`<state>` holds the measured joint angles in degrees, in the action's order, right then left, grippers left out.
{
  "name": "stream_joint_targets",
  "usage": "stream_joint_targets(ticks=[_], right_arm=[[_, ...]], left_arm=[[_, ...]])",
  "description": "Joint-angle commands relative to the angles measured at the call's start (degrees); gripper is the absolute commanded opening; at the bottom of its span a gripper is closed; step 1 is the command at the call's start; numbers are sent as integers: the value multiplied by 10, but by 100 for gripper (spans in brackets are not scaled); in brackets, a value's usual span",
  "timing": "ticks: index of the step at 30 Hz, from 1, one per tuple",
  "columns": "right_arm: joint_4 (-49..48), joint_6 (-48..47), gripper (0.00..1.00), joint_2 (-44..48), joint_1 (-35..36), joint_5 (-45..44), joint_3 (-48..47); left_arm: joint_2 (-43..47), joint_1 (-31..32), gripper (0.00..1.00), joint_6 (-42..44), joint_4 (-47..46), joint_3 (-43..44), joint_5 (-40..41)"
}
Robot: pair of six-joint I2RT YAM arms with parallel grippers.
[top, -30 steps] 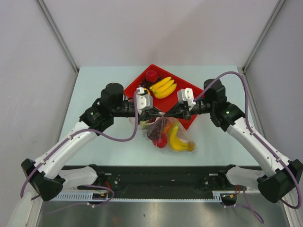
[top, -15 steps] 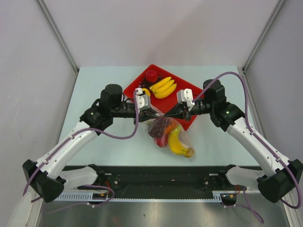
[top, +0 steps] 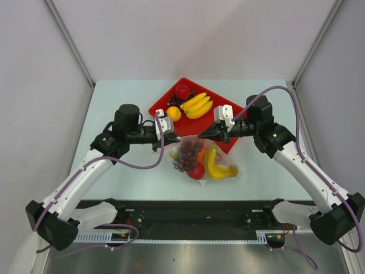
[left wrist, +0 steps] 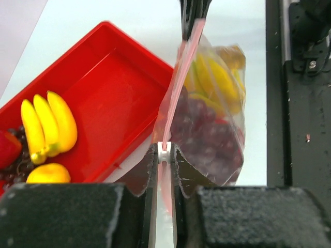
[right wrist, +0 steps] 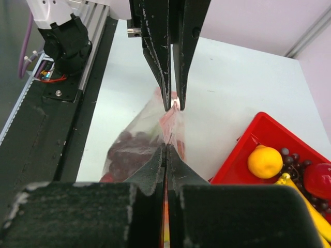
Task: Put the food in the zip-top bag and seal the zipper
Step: Zip the zipper food storage bag at the center of the board.
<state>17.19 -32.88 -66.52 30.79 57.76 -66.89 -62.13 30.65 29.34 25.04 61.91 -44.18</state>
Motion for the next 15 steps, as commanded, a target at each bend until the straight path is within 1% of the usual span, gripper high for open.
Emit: stream_joint_targets(ticks=[1, 6, 12, 13, 15], right_arm=[[-58, 4, 0, 33, -15, -1, -37], [-58, 2, 0, 33, -33, -21, -37], [-55, 0, 0, 29, -60, -40, -37], [-54, 3, 0, 26, -63, -40, -38], [-49, 9, 0, 23, -64, -30, -38]], left_arm=[[13, -40, 4, 46, 56, -10, 26], [20, -75, 4, 79, 100, -12, 24], [39, -103, 4, 110, 146, -28, 30], [42, -105, 0, 112, 152, -28, 30], [53, -106, 0, 112, 146, -29, 22]])
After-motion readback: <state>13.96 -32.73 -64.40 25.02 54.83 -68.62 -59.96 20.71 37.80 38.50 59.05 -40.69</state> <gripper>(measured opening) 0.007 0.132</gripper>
